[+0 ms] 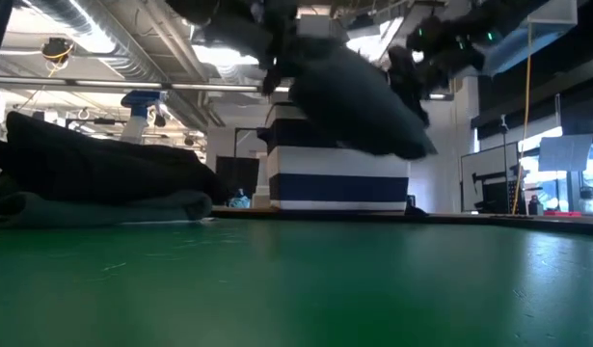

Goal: Fold Laundry from Bin
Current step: Put the blue pants into the laundry organizer

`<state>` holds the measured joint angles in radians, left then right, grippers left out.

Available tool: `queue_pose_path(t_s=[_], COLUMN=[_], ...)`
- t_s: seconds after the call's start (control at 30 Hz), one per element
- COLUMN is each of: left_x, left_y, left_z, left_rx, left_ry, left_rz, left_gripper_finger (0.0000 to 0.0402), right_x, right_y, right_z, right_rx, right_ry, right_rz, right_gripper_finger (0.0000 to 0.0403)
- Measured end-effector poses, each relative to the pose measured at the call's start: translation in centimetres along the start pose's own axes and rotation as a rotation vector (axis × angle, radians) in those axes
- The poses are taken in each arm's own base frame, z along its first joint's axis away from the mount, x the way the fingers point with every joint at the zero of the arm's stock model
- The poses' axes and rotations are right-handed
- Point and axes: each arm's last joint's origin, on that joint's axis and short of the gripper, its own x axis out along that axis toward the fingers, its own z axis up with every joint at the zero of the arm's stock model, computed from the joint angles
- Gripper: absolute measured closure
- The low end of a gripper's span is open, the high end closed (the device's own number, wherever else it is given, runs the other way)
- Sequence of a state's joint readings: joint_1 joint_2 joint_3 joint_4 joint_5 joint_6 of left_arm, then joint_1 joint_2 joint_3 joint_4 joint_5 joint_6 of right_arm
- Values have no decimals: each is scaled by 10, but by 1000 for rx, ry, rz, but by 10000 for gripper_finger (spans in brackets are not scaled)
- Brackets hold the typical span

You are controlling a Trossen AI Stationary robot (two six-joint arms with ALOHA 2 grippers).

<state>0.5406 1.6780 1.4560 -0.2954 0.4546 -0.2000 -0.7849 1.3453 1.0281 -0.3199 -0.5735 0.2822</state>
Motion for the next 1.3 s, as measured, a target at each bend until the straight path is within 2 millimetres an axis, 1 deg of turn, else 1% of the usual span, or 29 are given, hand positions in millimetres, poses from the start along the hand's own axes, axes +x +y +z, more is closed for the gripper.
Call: queue_pose_path(t_s=[0.1,0.17,0.27,0.33,0.43,0.5,0.57,0.67,0.73,0.8,0.9,0.97,1.07,1.13,1.2,1.3], left_x=[-14,-28,-54,-71,-89,-97,-101,-99,-89,-77,-60,-48,-29,-20,-16,-13], left_y=[-7,-8,-5,2,17,29,42,66,85,106,135,155,184,201,212,223], left_z=[30,50,78,92,104,109,114,119,119,117,112,109,101,95,90,85], left_rx=[35,56,84,95,112,117,130,122,92,54,9,-28,-73,-107,-128,-130], left_ry=[-85,-147,-249,-314,-410,-465,-524,-606,-659,-688,-710,-704,-672,-652,-644,-639], left_rz=[-26,-17,11,57,129,174,211,242,243,241,241,247,269,285,310,353], left_gripper_finger=[375,375,375,375,375,375,375,375,375,376,376,376,376,375,367,353], right_x=[-17,-28,-44,-49,-45,-36,-26,-16,-11,-10,-15,-20,-18,-10,0,13], right_y=[19,32,49,56,59,57,53,39,26,9,-16,-37,-75,-101,-121,-141], right_z=[33,55,85,105,133,151,170,196,208,217,226,229,228,223,217,211], right_rx=[-38,-63,-96,-122,-149,-166,-189,-215,-209,-197,-173,-152,-102,-53,-17,18], right_ry=[-74,-131,-228,-305,-406,-464,-513,-542,-544,-516,-485,-465,-436,-387,-346,-305], right_rz=[-26,-47,-104,-136,-175,-200,-221,-274,-323,-369,-413,-451,-470,-481,-495,-504], right_gripper_finger=[386,386,386,386,386,386,386,386,386,386,386,386,386,386,386,361])
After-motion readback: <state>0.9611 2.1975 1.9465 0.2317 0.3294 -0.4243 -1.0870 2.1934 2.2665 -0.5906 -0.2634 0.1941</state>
